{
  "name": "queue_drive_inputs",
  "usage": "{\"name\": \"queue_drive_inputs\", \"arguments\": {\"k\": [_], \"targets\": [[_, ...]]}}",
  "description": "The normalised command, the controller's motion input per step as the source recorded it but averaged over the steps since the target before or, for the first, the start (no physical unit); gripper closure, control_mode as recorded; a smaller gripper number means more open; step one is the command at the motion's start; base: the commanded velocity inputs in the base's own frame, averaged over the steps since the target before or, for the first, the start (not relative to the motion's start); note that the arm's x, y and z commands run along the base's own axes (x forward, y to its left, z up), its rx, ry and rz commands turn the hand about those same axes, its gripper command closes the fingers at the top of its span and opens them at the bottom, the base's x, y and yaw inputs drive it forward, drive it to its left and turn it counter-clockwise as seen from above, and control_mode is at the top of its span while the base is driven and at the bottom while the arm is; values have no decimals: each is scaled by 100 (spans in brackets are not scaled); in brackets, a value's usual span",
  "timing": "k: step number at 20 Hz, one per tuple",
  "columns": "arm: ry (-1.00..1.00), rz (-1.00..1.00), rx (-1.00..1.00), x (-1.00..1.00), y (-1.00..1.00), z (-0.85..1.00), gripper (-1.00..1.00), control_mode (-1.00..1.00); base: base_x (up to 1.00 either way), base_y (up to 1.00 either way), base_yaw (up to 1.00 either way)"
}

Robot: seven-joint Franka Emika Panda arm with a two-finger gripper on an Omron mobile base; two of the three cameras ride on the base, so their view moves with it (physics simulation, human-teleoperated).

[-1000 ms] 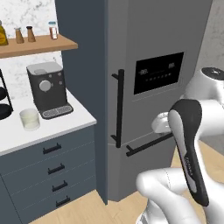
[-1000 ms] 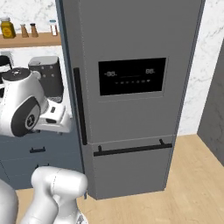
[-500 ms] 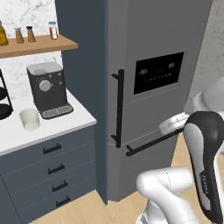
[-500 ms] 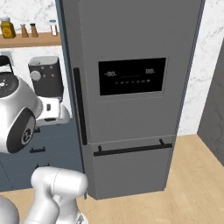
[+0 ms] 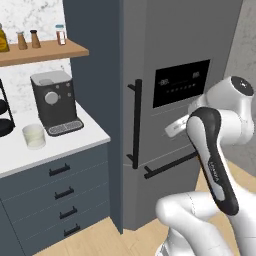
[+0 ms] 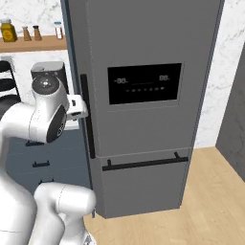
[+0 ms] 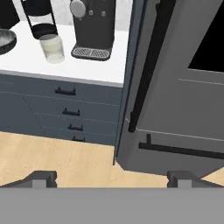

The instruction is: Grab a lemon wedge from the fridge and one ice cube from the ice bowl, and put them in the glass of lemonade.

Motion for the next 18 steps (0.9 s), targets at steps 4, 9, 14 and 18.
{"name": "queue_drive_inputs", "arguments": {"k": [4,9,14,18], "targets": [[7,-23,-1,100,68,-14,-100,-100,0,0,0],[17,-27,-3,100,33,-23,-100,-100,0,0,0],[15,-19,0,100,-26,-11,-100,-100,0,0,0],[6,0,2,98,-40,-15,-100,-100,0,0,0]]}}
